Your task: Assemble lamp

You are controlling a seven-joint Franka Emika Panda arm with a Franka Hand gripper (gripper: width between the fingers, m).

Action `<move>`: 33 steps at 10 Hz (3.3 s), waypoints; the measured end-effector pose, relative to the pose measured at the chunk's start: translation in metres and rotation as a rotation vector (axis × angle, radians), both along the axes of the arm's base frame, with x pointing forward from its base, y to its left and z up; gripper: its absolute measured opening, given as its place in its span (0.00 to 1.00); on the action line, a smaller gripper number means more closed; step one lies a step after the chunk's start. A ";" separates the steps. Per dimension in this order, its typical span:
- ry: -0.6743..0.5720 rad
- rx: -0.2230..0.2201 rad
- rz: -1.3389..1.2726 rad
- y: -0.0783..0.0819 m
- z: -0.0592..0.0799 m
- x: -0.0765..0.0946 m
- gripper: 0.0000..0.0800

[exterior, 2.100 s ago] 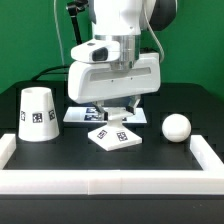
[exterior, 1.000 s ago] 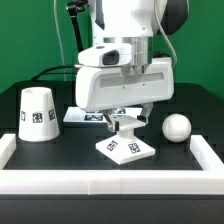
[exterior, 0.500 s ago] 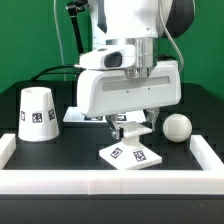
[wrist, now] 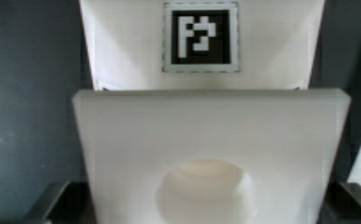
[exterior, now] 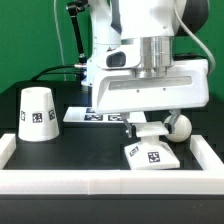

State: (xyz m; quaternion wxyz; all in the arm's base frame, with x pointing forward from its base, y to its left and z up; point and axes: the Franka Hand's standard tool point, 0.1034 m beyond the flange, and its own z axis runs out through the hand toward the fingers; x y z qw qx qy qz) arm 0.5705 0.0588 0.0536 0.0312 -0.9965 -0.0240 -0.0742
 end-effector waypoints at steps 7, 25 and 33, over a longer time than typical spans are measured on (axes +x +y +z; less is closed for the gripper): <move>-0.070 0.013 0.017 0.037 0.001 0.032 0.67; -0.047 0.010 -0.015 0.035 0.046 -0.021 0.87; 0.011 0.059 -0.248 0.050 0.028 -0.055 0.87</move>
Offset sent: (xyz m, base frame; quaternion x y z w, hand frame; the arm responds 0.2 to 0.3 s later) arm 0.0248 0.0198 -0.0155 -0.0172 0.0138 0.0347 0.9992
